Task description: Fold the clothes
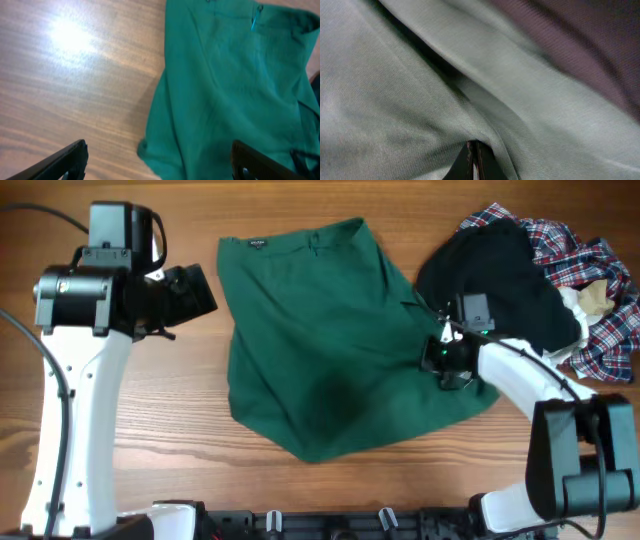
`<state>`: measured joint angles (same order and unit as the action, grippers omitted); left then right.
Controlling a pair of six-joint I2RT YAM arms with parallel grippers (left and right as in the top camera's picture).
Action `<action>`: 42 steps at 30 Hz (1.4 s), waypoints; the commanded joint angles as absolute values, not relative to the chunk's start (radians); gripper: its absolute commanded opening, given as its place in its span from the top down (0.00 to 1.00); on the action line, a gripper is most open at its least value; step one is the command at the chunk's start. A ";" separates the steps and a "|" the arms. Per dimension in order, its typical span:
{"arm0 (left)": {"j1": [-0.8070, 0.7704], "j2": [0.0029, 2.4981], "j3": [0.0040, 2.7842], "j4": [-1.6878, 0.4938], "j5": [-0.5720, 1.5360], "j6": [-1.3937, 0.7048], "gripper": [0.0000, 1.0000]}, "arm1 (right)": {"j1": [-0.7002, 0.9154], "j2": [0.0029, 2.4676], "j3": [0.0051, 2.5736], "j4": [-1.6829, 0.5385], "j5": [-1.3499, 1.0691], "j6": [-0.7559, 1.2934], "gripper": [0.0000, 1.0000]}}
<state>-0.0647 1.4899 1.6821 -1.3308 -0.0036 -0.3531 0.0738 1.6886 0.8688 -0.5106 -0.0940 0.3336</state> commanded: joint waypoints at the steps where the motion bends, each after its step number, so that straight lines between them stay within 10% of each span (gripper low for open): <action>1: -0.067 1.542 1.681 -1.272 -0.021 -0.312 0.09 | 0.045 1.681 1.024 -0.628 -0.185 0.278 0.96; 20: -0.060 2.237 1.681 -0.453 0.119 -0.026 0.00 | 0.379 1.512 1.237 -0.933 -0.431 0.090 0.81; 27: -0.060 2.305 1.681 -0.405 0.167 -0.031 0.23 | 0.382 1.460 1.237 -0.921 -0.431 0.089 0.81; 34: -0.038 2.312 1.681 -0.385 0.134 -0.150 0.96 | 0.469 1.434 1.236 -0.970 -0.418 0.079 0.94; 38: -0.012 2.312 1.681 -0.385 0.206 -0.196 0.96 | 0.701 1.467 1.235 -0.907 -0.198 0.121 0.46; 42: -0.012 2.312 1.681 -0.407 0.214 -0.199 0.96 | 0.818 1.615 1.235 -0.783 -0.210 0.246 0.44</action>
